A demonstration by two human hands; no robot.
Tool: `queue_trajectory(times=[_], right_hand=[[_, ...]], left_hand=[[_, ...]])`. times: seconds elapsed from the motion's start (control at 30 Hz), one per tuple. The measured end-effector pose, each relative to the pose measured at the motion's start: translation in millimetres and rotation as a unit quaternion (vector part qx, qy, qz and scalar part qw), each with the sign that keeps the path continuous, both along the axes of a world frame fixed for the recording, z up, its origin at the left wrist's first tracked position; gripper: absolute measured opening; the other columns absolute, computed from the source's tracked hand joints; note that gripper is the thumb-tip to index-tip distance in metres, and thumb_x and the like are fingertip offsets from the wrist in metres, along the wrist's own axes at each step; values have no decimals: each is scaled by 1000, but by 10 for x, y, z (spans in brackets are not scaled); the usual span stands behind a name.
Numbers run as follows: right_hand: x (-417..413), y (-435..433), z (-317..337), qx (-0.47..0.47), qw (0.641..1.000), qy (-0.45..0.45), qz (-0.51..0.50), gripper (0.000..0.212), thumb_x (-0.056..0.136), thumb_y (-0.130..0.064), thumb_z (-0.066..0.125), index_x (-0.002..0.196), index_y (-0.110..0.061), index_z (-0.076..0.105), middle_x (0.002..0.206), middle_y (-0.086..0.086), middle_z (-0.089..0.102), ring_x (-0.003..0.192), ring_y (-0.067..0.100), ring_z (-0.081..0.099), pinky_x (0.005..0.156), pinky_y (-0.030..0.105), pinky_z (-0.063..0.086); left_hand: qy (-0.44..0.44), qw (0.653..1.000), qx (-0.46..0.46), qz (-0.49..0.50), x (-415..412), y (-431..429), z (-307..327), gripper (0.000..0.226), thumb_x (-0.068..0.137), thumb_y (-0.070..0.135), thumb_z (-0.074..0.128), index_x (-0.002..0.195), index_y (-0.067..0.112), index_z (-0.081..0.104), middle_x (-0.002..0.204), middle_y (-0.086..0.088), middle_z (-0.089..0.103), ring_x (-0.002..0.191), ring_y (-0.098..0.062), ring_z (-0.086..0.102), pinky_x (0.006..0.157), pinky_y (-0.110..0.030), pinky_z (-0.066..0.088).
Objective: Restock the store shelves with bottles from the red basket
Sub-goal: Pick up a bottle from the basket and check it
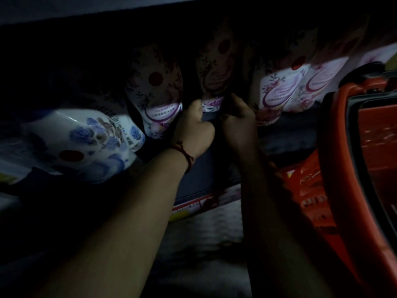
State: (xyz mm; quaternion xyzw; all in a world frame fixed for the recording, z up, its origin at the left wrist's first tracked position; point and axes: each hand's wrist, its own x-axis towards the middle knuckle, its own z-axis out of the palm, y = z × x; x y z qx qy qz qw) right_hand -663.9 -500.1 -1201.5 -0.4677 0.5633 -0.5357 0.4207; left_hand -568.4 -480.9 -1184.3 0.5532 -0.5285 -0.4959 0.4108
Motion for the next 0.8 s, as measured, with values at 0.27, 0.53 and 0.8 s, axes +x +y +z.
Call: queue_trajectory(times=[0.27,0.53,0.8], right_hand=[[157,249,60,5,999,-35,-28,46,84,15,47,123,-4,63,119,8,67,114,15,61,107,35,45],[470,430,17,56,992,-99,48,39,89,5,49,125,-1,62,123,13,67,120,22,61,110,43,44],[552,420,85,41,992,-83,83,53,82,26,34,127,7,56,118,10,64,113,14,60,107,30,45]], left_hand=[[-31,996,1,79,37,377,55,59,78,7,48,137,12,53,137,-2,58,127,-10,53,107,-26,41],[-29,933,-41,356,119,791,-178,57,71,3,46,128,2,54,127,-15,59,116,-23,60,101,-39,47],[-54,942,-66,325,374,529,-228,88,64,17,43,152,17,32,152,-4,42,140,-16,40,113,-42,36]])
